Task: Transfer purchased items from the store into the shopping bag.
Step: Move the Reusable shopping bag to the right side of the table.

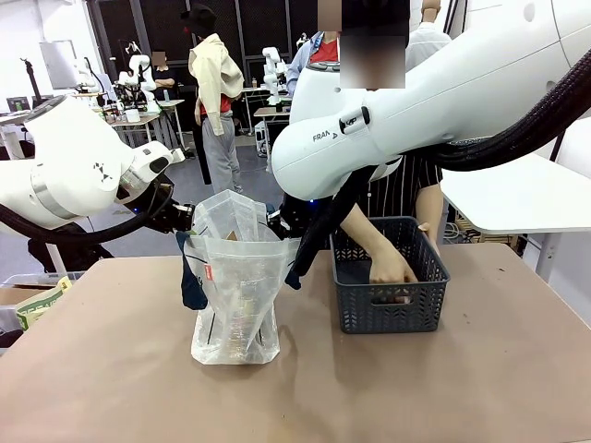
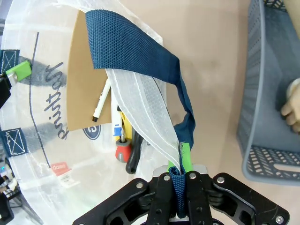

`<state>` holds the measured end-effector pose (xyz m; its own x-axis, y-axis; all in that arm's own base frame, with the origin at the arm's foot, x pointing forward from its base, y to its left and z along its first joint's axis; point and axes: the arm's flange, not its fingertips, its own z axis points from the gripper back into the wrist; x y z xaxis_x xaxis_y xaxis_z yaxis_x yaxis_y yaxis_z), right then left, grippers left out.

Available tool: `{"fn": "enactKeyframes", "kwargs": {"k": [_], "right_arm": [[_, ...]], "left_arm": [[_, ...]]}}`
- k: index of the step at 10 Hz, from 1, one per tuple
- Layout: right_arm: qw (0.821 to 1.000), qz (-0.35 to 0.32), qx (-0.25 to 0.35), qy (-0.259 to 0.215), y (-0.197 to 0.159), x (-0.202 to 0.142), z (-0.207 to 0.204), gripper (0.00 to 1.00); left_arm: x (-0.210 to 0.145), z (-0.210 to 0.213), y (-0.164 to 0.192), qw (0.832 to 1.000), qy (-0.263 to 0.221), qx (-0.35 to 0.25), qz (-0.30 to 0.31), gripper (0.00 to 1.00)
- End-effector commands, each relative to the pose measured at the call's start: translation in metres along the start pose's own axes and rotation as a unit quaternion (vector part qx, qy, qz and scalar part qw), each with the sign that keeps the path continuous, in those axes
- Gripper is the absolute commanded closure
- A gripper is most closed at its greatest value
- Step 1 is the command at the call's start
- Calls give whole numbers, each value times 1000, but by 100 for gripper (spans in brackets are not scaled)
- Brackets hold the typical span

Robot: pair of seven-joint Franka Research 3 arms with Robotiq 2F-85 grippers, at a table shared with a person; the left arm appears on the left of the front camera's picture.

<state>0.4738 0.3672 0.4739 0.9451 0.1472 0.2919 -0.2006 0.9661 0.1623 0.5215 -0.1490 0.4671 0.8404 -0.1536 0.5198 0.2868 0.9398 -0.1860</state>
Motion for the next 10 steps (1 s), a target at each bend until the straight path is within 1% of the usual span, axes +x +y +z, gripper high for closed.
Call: {"fn": "enactKeyframes", "kwargs": {"k": [1,10], "right_arm": [[1000,-1,3,2,0,-1,0,100],[1000,-1,3,2,0,-1,0,100]], "left_arm": [[-2,3,1,1000,-1,1,0,100],[-2,3,1,1000,-1,1,0,100]]}}
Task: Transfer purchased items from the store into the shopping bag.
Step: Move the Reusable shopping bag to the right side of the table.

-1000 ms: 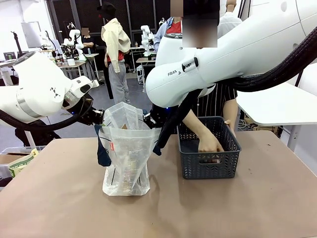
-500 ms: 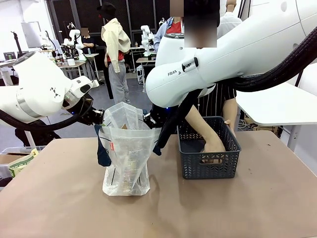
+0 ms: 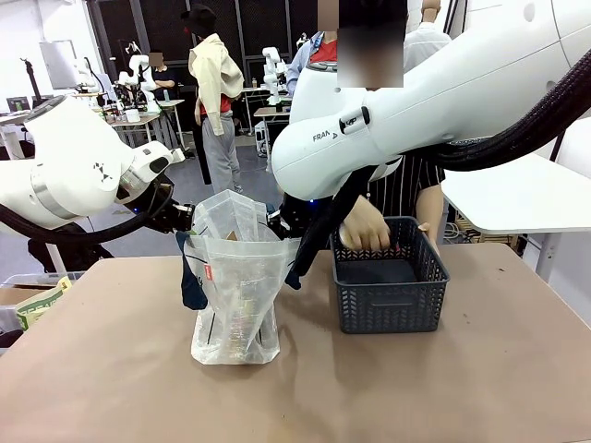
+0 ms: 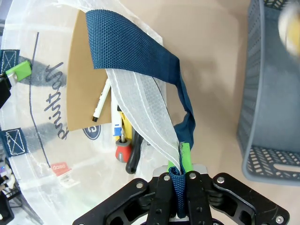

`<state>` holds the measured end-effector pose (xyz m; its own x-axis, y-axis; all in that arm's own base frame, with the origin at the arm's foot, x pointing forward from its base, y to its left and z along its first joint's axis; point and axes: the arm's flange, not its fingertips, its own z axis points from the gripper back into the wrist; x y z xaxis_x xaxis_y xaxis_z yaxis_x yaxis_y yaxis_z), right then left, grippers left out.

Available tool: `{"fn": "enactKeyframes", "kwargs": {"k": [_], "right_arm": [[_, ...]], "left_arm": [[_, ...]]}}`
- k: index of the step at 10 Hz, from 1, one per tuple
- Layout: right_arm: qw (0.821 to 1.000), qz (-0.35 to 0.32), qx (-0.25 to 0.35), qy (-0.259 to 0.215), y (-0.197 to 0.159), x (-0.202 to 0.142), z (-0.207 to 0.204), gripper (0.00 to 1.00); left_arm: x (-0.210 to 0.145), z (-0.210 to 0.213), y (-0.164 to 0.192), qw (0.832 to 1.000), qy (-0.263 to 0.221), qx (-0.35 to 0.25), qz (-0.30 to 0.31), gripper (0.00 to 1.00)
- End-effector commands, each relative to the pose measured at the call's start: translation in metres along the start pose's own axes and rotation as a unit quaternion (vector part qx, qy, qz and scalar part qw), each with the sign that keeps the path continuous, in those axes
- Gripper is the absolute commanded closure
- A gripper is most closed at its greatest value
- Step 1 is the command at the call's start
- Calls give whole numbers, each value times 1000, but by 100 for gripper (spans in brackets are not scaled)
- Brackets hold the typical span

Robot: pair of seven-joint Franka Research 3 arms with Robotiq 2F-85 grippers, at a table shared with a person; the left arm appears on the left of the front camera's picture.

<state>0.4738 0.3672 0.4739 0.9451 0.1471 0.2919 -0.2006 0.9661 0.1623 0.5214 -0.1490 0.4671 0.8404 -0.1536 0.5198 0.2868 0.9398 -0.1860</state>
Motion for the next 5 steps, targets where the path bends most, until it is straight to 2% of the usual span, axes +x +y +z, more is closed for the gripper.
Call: {"fn": "enactKeyframes", "kwargs": {"k": [1,5], "right_arm": [[1000,-1,3,2,0,-1,0,100],[1000,-1,3,2,0,-1,0,100]], "left_arm": [[-2,3,1,1000,-1,1,0,100],[-2,3,1,1000,-1,1,0,100]]}}
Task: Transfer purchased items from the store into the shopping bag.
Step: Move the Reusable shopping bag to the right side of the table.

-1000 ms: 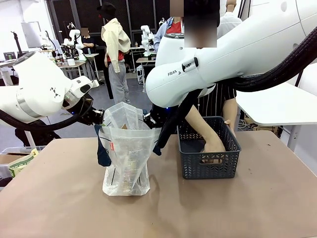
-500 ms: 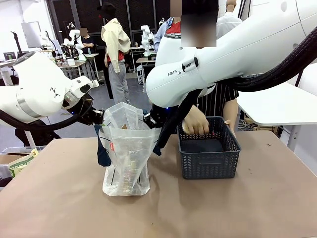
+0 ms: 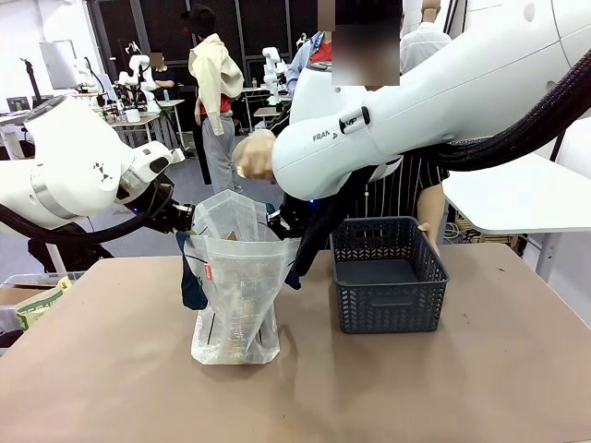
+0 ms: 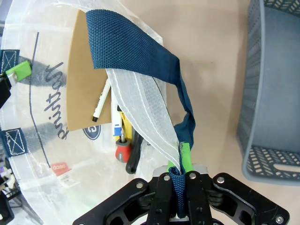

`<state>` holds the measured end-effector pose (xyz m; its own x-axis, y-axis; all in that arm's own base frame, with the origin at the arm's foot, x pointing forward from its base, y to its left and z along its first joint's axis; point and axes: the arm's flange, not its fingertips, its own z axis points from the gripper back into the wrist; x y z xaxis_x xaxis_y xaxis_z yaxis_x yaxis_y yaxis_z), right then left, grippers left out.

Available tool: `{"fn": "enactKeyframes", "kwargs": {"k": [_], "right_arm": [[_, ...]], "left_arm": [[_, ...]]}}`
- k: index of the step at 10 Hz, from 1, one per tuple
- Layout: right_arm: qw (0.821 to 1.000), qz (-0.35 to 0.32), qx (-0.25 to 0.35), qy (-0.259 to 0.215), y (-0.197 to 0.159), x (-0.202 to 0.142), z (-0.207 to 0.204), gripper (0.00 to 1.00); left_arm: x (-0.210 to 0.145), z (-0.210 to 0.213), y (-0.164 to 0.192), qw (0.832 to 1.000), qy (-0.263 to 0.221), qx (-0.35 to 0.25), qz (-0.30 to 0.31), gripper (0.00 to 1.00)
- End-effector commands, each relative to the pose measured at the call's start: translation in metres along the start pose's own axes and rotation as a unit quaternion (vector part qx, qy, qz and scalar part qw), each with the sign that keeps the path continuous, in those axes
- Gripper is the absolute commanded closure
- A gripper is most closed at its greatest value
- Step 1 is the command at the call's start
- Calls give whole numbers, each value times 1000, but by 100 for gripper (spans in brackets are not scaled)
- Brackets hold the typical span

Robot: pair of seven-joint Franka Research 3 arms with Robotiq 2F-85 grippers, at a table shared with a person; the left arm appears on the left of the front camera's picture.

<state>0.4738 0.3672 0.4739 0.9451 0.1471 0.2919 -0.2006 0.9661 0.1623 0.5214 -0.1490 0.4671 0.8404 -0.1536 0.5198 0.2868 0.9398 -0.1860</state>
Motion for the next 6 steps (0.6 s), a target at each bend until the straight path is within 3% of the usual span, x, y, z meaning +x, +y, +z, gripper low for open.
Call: {"fn": "enactKeyframes", "kwargs": {"k": [1,6], "right_arm": [[1000,-1,3,2,0,-1,0,100],[1000,-1,3,2,0,-1,0,100]], "left_arm": [[-2,3,1,1000,-1,1,0,100],[-2,3,1,1000,-1,1,0,100]]}}
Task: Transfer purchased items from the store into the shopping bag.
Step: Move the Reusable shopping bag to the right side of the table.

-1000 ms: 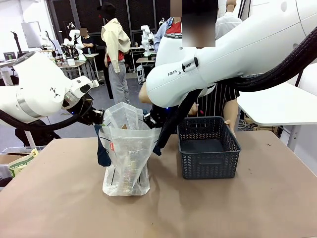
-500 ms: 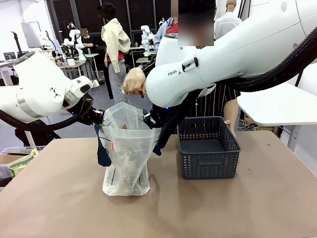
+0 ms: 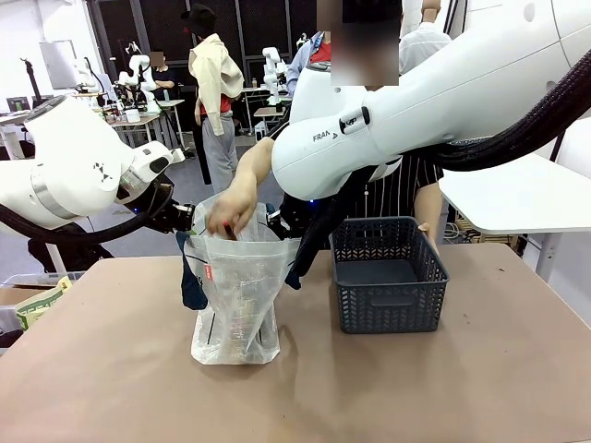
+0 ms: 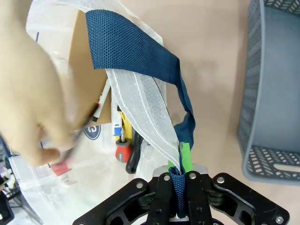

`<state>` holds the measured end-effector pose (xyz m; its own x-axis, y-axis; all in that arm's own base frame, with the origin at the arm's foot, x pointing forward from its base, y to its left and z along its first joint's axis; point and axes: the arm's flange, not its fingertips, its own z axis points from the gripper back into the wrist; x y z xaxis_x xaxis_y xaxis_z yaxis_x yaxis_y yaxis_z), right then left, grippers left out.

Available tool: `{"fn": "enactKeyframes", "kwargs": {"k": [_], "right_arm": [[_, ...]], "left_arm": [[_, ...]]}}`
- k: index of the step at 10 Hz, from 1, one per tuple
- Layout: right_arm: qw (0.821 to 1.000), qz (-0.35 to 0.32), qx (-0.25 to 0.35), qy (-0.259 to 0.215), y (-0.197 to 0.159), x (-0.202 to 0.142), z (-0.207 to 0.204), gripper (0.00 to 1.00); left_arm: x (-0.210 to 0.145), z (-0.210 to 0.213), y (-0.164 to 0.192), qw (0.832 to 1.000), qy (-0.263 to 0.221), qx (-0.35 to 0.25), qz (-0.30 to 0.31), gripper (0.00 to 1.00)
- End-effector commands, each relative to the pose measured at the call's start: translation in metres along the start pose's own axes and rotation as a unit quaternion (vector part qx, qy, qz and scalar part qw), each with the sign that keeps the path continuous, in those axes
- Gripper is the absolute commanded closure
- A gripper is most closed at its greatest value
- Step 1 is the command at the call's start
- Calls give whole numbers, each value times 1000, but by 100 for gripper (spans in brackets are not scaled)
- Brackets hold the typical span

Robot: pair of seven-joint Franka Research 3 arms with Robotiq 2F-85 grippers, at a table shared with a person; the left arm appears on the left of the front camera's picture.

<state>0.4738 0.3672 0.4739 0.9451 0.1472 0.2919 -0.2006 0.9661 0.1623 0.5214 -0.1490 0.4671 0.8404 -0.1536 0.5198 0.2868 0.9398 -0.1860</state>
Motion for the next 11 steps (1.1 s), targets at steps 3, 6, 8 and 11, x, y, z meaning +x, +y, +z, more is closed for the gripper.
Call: {"fn": "enactKeyframes", "kwargs": {"k": [3,6,8,11], "right_arm": [[1000,-1,3,2,0,-1,0,100],[1000,-1,3,2,0,-1,0,100],[1000,0,0,0,0,0,0,100],[998,36,12,-46,28,9,11,100]], "left_arm": [[-2,3,1,1000,-1,1,0,100],[-2,3,1,1000,-1,1,0,100],[0,0,0,1000,0,0,0,100],[1,-11,-10,999,20,-33,24,56]]}}
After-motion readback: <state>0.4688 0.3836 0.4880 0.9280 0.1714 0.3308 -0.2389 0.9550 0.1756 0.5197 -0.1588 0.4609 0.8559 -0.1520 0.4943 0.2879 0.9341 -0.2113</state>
